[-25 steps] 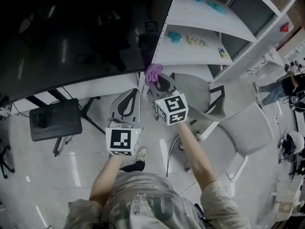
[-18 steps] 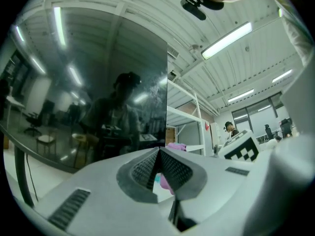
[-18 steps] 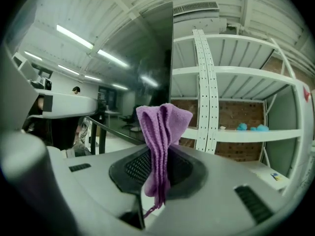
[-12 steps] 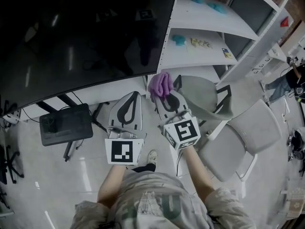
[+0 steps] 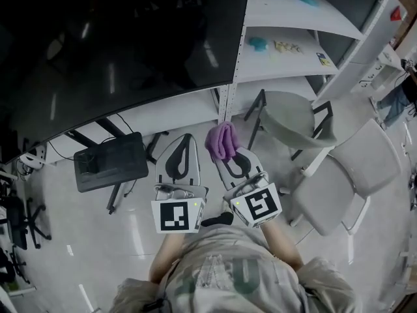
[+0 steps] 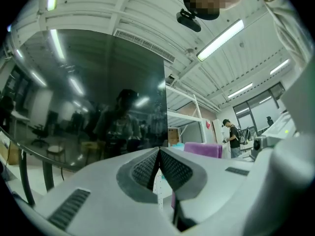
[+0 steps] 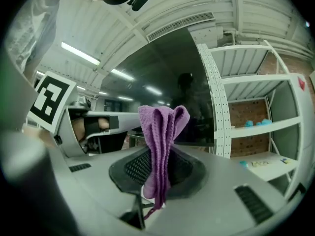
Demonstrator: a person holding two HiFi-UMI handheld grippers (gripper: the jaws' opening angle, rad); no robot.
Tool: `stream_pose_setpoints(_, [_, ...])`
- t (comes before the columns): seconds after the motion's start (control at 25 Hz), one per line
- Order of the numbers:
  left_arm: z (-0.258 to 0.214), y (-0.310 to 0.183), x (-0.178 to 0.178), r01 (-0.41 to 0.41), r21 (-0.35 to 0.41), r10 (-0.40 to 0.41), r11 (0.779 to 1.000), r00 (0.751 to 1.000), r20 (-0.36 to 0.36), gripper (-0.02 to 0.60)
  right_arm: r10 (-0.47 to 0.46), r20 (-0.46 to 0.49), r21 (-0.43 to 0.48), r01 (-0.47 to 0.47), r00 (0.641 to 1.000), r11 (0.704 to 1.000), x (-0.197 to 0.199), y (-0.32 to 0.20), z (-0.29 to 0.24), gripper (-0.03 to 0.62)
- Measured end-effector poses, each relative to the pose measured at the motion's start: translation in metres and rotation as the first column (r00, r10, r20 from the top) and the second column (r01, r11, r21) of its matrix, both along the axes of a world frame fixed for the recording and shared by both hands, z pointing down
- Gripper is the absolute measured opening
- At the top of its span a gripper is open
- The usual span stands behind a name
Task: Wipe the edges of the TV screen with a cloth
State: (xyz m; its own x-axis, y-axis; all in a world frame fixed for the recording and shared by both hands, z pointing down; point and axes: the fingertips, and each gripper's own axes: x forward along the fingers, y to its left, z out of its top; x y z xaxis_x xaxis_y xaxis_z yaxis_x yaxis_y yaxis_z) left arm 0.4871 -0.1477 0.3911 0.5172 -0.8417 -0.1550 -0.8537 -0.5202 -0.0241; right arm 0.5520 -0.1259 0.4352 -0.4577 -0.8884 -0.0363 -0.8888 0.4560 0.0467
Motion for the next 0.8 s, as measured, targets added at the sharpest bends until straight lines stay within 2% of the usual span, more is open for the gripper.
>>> stream_pose_setpoints(0.2, [0.004,0.015,-0.015,0.016,0.004,-0.016,1.0,1.0,0.023,0.015,0.016,-0.007,-0.011,-0.016,1.0,1.0,-0.007,0.01,0.006,0.063])
stream_pose_setpoints(0.8, [0.005,0.03,-0.036,0.066,-0.001,-0.066,0.998,0.997,-0.047,0.015,-0.026,-0.079,0.028,0.028,0.997,0.999,-0.028,0.025,-0.011,0.063])
